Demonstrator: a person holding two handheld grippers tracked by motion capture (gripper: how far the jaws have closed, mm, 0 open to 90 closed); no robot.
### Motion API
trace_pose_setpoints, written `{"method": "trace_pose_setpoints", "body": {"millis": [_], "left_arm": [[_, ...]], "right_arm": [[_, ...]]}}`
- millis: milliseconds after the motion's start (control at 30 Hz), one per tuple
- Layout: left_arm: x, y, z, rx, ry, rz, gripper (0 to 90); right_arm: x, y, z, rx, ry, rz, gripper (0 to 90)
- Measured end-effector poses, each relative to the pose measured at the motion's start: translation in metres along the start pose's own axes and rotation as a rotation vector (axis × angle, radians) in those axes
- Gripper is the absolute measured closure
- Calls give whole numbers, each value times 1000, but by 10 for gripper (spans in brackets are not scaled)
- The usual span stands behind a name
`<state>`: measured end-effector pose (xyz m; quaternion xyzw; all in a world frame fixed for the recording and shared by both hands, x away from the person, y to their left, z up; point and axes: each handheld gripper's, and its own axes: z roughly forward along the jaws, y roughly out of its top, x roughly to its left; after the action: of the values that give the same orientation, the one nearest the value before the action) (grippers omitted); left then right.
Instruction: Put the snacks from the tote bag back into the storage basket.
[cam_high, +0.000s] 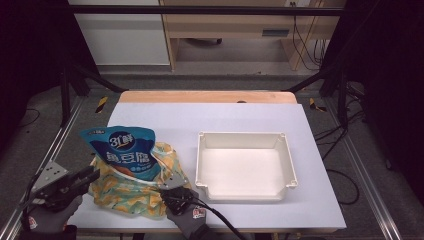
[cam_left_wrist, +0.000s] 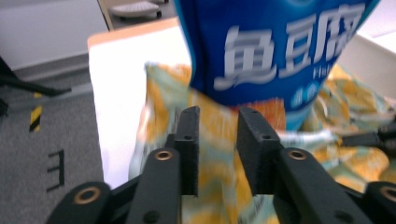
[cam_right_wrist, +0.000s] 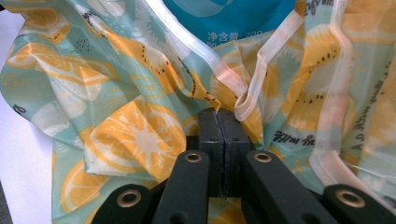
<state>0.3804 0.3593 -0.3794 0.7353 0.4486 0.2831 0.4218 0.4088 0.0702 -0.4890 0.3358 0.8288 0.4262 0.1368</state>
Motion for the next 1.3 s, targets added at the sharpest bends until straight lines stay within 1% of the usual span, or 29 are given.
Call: {"method": "trace_pose_setpoints", "body": {"millis": [33, 67, 100, 167, 200, 233, 267, 300, 400, 433, 467, 500, 533, 567, 633, 733, 833, 967, 1100, 1200, 1300], "left_arm": [[0, 2, 4, 7, 2, 9, 732], [0, 3, 14, 23, 2, 19, 764], [1, 2, 18, 35, 2, 22, 773], [3, -2, 26, 60, 10, 26, 794], [3, -2, 26, 60, 10, 26, 806], [7, -10, 31, 87, 18, 15, 819], [7, -10, 31, 87, 18, 15, 830], [9, -14, 34, 98, 20, 5, 830], [14, -27, 42, 140, 30, -14, 846], [16, -36, 47, 166, 31, -21, 851], [16, -36, 47, 166, 31, -21, 855], [16, -44, 52, 201, 27, -19, 857], [16, -44, 52, 201, 27, -19, 860], [16, -47, 54, 211, 22, -22, 860], [16, -52, 57, 230, 19, -15, 869], [14, -55, 60, 242, 17, -13, 880], [12, -59, 65, 284, 11, 13, 890], [12, -60, 66, 290, 9, 18, 899], [10, -62, 70, 336, 11, 31, 900], [10, -63, 71, 342, 7, 30, 900], [11, -63, 72, 342, 0, 18, 899]], "right_arm": [[0, 0, 0, 0, 0, 0, 896], [0, 0, 0, -1, 1, 0, 896], [0, 0, 0, -1, 1, 0, 896], [0, 0, 0, -2, 1, -1, 896], [0, 0, 0, -1, 2, 0, 896], [0, 0, 0, -2, 2, 0, 896], [0, 0, 0, -2, 2, 0, 896], [0, 0, 0, -2, 2, 0, 896], [0, 0, 0, -1, 2, 0, 895], [0, 0, 0, -2, 2, 1, 894], [0, 0, 0, -2, 2, 1, 894], [0, 0, 0, -1, 2, 3, 893], [0, 0, 0, -1, 2, 3, 893], [0, 0, 0, -1, 2, 3, 893], [0, 0, 0, 0, 0, 6, 893], [0, 0, 0, 3, -1, 7, 893], [-1, 0, 1, 12, -1, 20, 895], [-2, 0, 2, 21, -1, 26, 896], [-3, 1, 2, 24, 1, 28, 896], [-3, 1, 2, 23, 1, 27, 895], [-2, 1, 2, 23, -1, 27, 891]]}}
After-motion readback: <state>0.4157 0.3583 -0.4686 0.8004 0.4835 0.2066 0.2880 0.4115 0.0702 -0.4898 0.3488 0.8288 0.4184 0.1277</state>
